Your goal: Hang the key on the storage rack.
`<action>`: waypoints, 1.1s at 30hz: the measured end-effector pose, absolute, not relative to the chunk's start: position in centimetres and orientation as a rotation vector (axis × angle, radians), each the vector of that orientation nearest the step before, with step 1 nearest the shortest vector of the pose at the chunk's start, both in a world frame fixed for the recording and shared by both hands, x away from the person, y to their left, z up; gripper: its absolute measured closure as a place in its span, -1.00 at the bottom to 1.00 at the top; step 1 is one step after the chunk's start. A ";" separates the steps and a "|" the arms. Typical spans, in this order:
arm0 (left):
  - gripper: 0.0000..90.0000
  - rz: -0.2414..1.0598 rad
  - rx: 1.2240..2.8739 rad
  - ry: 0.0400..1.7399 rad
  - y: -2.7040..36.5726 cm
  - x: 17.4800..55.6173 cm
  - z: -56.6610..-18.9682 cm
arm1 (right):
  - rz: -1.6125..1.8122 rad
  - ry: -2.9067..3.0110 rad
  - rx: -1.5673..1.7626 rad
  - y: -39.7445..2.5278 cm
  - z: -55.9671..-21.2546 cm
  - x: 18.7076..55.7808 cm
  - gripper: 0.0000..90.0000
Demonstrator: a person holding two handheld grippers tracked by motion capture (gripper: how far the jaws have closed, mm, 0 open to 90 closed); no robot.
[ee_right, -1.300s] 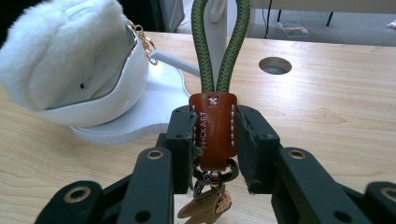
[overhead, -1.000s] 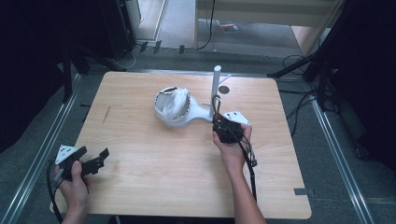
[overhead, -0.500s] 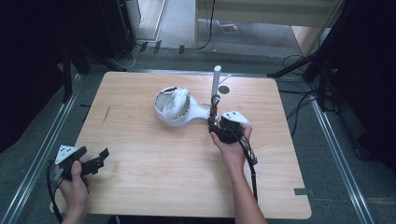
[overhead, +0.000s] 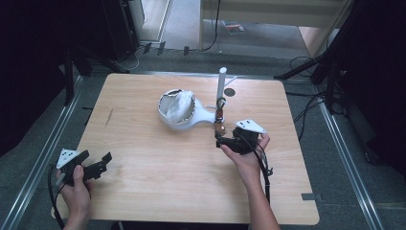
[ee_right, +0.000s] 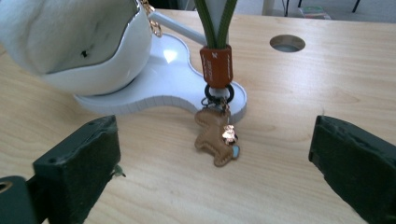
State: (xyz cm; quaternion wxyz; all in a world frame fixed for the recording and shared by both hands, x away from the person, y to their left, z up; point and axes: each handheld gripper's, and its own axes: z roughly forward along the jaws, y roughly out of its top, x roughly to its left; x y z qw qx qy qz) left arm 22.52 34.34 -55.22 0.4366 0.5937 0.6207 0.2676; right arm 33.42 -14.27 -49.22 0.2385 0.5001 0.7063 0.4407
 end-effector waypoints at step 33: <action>-0.83 0.669 1.478 1.539 34.3 22.5 -55.2 | 1.122 1.861 1.432 -24.6 -51.4 25.8 -1.00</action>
